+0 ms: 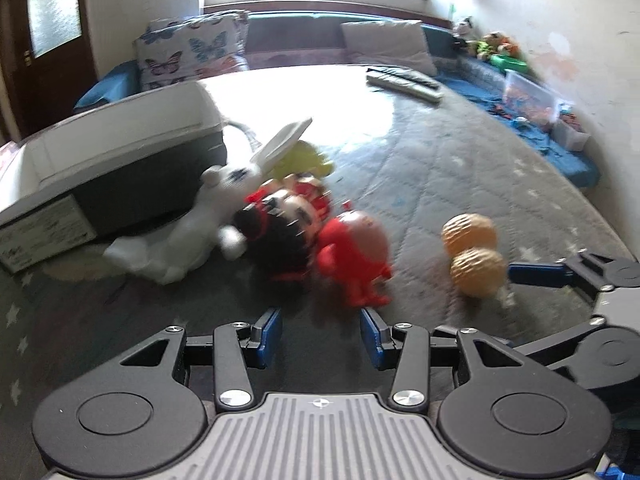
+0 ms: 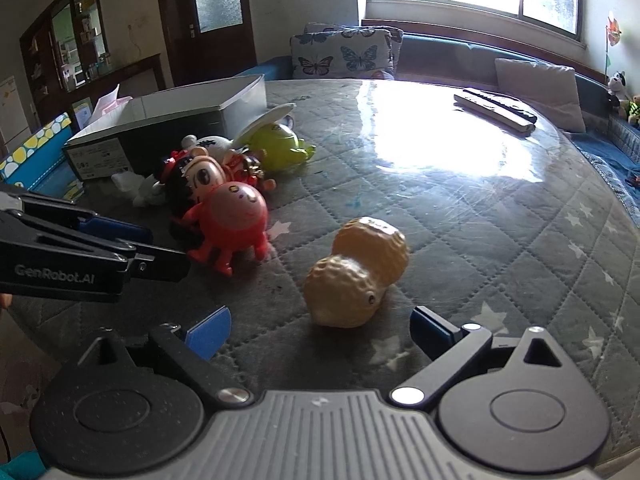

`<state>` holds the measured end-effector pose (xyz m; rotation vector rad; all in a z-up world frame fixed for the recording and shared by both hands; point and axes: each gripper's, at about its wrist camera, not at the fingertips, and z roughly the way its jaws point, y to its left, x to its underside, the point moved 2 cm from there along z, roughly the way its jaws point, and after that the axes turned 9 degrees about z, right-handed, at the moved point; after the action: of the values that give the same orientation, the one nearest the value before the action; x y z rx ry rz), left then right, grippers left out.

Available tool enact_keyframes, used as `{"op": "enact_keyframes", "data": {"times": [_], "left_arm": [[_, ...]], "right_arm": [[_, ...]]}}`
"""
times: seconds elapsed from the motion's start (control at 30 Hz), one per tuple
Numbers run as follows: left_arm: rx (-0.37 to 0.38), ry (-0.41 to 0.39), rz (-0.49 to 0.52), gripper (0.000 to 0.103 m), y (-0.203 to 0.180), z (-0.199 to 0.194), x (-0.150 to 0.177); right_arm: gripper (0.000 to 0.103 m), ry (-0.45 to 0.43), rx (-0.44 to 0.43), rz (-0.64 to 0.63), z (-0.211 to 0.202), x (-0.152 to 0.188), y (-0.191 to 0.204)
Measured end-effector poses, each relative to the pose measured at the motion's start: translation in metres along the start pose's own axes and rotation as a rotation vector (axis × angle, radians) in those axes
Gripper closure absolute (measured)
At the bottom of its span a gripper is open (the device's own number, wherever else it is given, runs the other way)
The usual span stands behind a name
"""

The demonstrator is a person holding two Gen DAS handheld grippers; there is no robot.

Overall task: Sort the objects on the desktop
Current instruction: 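Close the left tool on the tan peanut toy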

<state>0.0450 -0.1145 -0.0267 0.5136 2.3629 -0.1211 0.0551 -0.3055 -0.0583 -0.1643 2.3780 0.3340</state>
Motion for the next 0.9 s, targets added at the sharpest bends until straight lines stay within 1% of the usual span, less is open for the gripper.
{"op": "enact_keyframes", "data": {"times": [0.13, 0.4, 0.5, 0.57, 0.77, 0.9], "left_arm": [[0.036, -0.006, 0.053, 0.057, -0.014, 0.003, -0.014], [0.149, -0.002, 0.084, 0.057, -0.034, 0.013, -0.038], [0.169, 0.002, 0.092, 0.057, -0.04, 0.019, -0.045], [0.184, 0.012, 0.091, 0.057, -0.043, 0.023, -0.048], [0.239, 0.032, 0.071, 0.057, -0.046, 0.035, -0.058], [0.269, 0.053, 0.069, 0.057, -0.049, 0.041, -0.064]], "right_arm": [[0.006, -0.003, 0.002, 0.016, 0.002, -0.002, -0.005], [0.011, -0.017, -0.015, 0.06, 0.003, -0.006, -0.016], [0.015, -0.022, -0.029, 0.072, 0.003, -0.008, -0.018], [0.021, -0.028, -0.044, 0.083, 0.004, -0.01, -0.021], [0.024, -0.028, -0.069, 0.088, 0.007, -0.014, -0.023], [0.032, -0.028, -0.086, 0.095, 0.009, -0.016, -0.025]]}}
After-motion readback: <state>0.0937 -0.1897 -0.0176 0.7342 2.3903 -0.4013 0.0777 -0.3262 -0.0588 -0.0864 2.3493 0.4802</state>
